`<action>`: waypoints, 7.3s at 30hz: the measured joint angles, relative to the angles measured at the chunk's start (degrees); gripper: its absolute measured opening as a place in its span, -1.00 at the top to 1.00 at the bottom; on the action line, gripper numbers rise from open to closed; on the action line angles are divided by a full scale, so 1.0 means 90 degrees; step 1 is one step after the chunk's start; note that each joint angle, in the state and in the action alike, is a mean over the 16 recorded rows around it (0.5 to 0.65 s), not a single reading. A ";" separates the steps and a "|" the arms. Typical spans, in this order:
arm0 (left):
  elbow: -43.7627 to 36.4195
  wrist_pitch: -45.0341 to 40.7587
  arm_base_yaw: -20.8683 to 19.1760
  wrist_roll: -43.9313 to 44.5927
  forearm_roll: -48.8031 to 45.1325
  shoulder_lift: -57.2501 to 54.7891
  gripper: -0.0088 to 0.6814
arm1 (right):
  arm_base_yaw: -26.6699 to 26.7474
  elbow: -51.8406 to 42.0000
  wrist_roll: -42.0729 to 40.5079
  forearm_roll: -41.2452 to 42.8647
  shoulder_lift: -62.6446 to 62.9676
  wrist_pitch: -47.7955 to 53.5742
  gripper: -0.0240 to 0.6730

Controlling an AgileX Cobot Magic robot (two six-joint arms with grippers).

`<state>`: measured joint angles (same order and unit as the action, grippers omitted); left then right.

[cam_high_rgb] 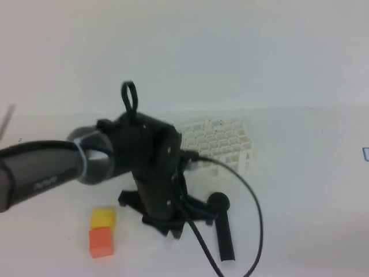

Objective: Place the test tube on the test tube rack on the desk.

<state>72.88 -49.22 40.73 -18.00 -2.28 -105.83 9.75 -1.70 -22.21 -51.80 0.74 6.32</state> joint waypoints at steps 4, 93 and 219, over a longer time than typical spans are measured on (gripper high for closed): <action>0.0307 0.0151 0.0000 0.0533 -0.0018 0.0594 0.98 | 0.0000 0.0083 -0.0100 -0.0054 0.0000 0.0188 0.94; -0.6333 1.2495 0.2670 0.0496 -0.1111 0.2800 0.92 | 0.1128 0.3800 -0.9304 -0.4949 -0.6870 0.5585 -0.22; -0.6342 1.3112 0.2646 -0.1581 0.1746 0.2807 0.98 | 0.1128 0.4344 -0.9589 -0.5021 -0.7451 0.3061 0.57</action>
<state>15.80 68.78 64.55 -32.24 13.43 -80.57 19.90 37.40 -108.51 -96.99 -66.32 33.86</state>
